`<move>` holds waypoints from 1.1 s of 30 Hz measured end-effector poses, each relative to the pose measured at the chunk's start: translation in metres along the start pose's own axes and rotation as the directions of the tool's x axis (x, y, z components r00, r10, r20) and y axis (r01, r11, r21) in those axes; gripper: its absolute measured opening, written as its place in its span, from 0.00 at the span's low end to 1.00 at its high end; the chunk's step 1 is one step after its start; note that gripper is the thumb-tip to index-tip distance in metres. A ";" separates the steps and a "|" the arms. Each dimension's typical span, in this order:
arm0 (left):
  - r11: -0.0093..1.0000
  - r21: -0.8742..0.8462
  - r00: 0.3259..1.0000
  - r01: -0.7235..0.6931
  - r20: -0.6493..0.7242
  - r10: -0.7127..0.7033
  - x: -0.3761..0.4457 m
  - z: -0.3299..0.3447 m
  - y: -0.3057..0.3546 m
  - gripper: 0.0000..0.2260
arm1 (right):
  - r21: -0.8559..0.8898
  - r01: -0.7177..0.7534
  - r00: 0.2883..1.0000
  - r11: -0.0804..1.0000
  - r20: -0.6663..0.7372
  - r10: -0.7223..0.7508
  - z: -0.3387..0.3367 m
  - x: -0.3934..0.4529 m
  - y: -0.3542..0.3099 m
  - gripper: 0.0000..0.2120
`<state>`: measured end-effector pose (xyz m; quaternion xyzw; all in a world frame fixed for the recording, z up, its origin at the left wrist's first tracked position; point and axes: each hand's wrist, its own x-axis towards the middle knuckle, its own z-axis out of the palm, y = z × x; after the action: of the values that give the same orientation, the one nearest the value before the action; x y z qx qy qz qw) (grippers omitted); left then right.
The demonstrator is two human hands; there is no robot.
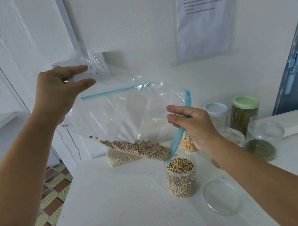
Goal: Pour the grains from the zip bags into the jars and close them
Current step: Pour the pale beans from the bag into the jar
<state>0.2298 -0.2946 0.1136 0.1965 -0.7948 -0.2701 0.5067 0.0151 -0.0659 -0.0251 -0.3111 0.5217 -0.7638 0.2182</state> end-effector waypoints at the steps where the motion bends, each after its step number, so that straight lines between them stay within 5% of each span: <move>1: 1.000 0.000 1.000 -0.007 0.004 0.007 0.000 0.001 0.002 0.20 | 0.004 -0.002 1.000 1.000 -0.004 0.002 -0.001 0.000 0.001 0.13; 33: 1.000 -0.007 1.000 -0.006 0.013 0.006 0.008 0.009 -0.004 0.20 | 0.033 -0.003 1.000 0.999 -0.016 0.004 -0.004 0.005 0.002 0.12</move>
<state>0.2184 -0.3002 0.1133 0.1906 -0.7976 -0.2727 0.5031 0.0091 -0.0671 -0.0265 -0.3006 0.5111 -0.7745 0.2205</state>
